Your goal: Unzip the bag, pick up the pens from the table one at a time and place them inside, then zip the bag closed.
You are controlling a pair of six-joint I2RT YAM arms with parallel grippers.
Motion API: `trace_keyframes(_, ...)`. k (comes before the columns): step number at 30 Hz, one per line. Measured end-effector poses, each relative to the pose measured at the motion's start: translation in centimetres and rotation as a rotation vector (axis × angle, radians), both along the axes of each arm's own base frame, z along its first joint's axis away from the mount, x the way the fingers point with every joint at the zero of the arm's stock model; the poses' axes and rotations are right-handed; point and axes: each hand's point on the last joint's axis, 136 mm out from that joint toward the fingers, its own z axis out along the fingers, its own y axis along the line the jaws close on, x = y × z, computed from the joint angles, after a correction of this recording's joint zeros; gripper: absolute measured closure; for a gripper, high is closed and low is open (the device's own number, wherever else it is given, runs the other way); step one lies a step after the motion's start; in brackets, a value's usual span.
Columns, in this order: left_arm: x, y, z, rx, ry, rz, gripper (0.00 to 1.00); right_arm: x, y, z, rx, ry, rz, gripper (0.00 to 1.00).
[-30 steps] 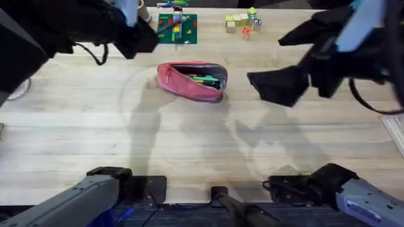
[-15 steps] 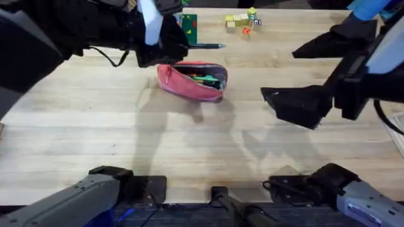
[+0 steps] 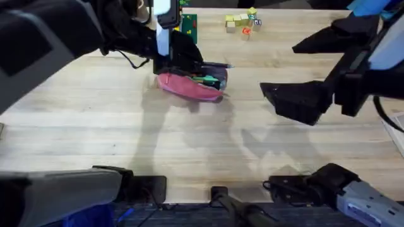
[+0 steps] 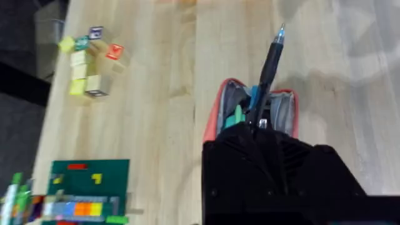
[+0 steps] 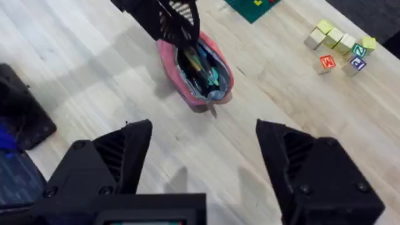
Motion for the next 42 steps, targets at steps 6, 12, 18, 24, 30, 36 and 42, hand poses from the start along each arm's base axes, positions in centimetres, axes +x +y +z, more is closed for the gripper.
trace_keyframes(6, 0.3, -0.2, -2.4, -0.001, 0.076, -0.014, 0.958, 0.0, 0.0, 0.0, 0.000, 0.000, 0.000, 0.004)
trace_keyframes(12, 0.6, 0.0, -5.2, 0.032, 0.148, -0.006, 0.959, 0.0, 0.0, 0.0, -0.001, 0.001, 0.000, 0.005)
trace_keyframes(18, 1.3, 1.8, -7.1, 0.181, 0.131, 0.051, 0.959, 0.0, 0.0, 0.0, 0.000, 0.001, 0.000, 0.004)
trace_keyframes(24, 2.0, 3.6, -8.4, 0.314, 0.121, 0.116, 0.959, 0.0, 0.0, 0.0, 0.000, 0.001, 0.000, 0.004)
trace_keyframes(30, 2.1, 3.9, -8.7, 0.345, 0.118, 0.125, 0.875, 0.0, 0.0, 0.0, 0.000, 0.001, 0.000, 0.005)
trace_keyframes(36, 2.2, 4.1, -8.8, 0.357, 0.115, 0.134, 0.029, 0.1, 0.1, -0.2, -0.003, 0.007, 0.000, 0.005)
trace_keyframes(42, 2.2, 4.1, -8.8, 0.359, 0.114, 0.135, 0.009, 0.4, 0.2, -0.6, -0.013, 0.025, 0.000, 0.004)
